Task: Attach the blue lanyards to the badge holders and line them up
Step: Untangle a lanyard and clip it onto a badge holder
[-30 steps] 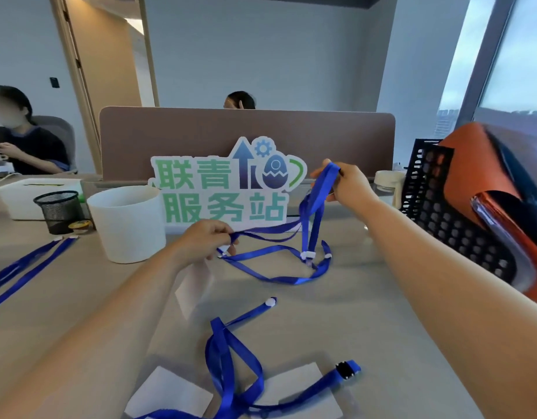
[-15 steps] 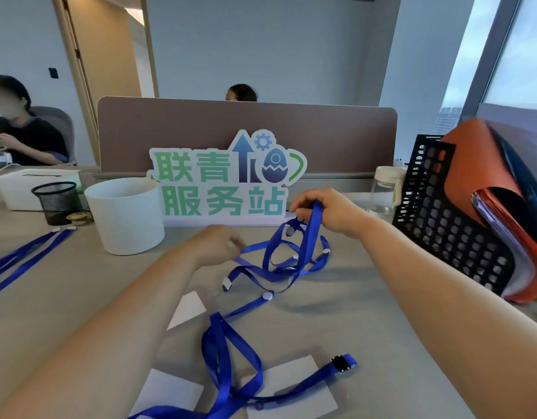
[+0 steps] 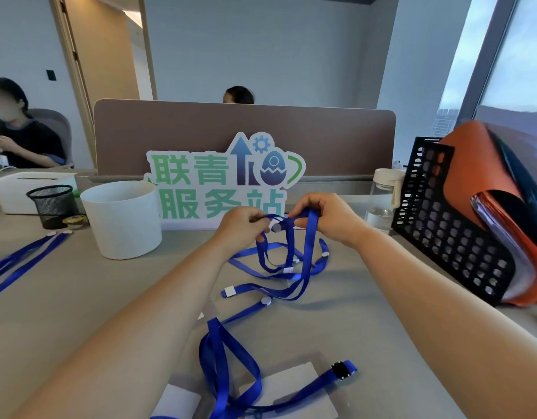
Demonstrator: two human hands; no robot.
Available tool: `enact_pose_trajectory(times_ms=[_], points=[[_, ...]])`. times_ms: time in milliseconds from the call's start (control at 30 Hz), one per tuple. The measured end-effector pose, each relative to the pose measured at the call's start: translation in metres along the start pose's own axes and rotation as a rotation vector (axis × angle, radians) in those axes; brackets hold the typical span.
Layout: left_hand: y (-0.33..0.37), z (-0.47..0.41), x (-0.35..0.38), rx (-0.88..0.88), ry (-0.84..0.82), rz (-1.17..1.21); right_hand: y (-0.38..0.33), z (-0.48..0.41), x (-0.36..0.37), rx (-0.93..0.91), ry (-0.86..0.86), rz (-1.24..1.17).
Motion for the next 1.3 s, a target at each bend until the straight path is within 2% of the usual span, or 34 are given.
enact_pose_trajectory(times_ms=[167, 300, 467, 533, 733, 833, 1033, 1300], points=[[0.006, -0.010, -0.014, -0.051, 0.201, -0.014, 0.001, 0.005, 0.002, 0.007, -0.034, 0.098], [0.017, -0.020, -0.021, -0.044, 0.269, 0.082, 0.004, 0.006, 0.004, 0.040, -0.068, 0.127], [0.038, -0.025, -0.017, 0.039, 0.182, 0.349, 0.012, 0.007, 0.007, 0.089, -0.036, 0.166], [0.043, -0.027, -0.015, 0.059, 0.159, 0.372, 0.016, 0.008, 0.009, 0.101, -0.020, 0.158], [0.043, -0.033, -0.017, 0.024, 0.279, 0.502, 0.030, 0.012, 0.011, 0.126, 0.036, 0.113], [0.039, -0.036, -0.019, 0.008, 0.292, 0.489, 0.036, 0.013, 0.011, 0.144, 0.068, 0.134], [0.033, -0.039, -0.017, -0.008, 0.305, 0.562, 0.047, 0.011, 0.013, 0.190, 0.014, 0.202], [0.029, -0.043, -0.018, 0.050, 0.201, 0.686, 0.066, 0.012, 0.014, 0.224, 0.042, 0.187]])
Point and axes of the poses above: each hand's wrist, its own z-axis away from the middle knuckle, its own x-axis out of the palm, y = z × x, the point moved 1 cm from there along -z, towards the middle knuckle, and after that the axes turned 11 degrees about -y, right-handed, at the moved point
